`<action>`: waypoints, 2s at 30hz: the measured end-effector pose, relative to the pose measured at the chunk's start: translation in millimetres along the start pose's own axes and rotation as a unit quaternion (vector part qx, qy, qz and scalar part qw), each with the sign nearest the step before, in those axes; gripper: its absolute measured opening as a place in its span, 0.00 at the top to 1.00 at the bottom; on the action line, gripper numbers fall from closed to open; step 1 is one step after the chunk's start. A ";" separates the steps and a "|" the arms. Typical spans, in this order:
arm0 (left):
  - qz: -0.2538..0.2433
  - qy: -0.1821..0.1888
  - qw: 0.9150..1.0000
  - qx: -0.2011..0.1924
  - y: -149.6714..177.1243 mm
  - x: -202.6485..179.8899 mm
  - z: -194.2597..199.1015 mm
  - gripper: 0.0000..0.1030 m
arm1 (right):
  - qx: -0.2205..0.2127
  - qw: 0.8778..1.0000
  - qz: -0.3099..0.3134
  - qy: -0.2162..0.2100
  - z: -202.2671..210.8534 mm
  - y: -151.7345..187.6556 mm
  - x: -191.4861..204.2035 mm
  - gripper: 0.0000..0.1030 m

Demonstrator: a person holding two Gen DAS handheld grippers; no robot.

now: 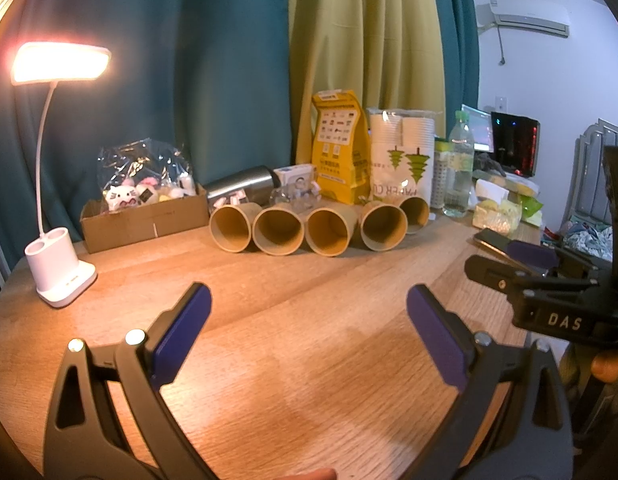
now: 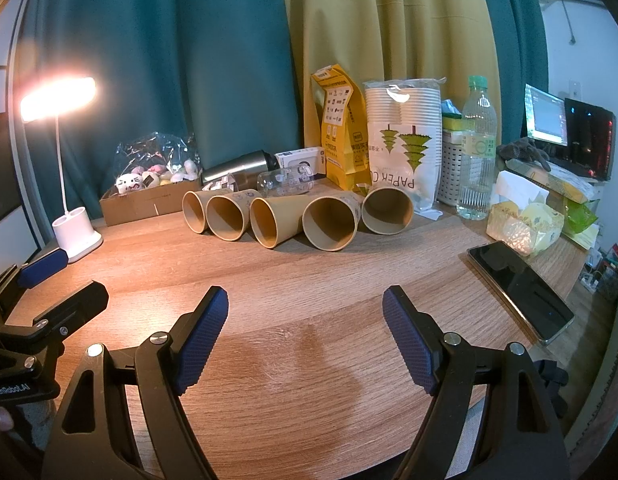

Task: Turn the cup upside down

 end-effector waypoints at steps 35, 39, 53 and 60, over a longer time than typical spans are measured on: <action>0.000 0.000 1.000 0.000 0.0 0.0 -0.4 0.04 | -0.003 1.000 -0.001 0.001 0.5 0.4 -1.1 0.20; 0.000 0.000 1.000 0.001 0.0 -0.1 -0.5 0.04 | -0.004 1.000 -0.001 0.001 0.8 -1.1 -3.1 0.20; -0.031 0.027 0.999 0.025 5.4 -15.1 -3.5 0.04 | -0.004 1.000 -0.007 0.000 4.5 -4.3 -2.2 0.20; -0.074 0.066 0.987 0.124 -15.2 -42.2 -36.8 0.04 | 0.016 1.000 -0.020 -0.005 -8.6 -12.2 -24.0 0.20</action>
Point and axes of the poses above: each gripper's, at about its wrist camera, not at the fingertips, and z roughly against the way its jaws point, x to its left, y to its underside, the point moved 9 cm from there along -z, roughly the way its jaws point, and after that the axes turned 2 degrees about -x, right-handed, at the moved point
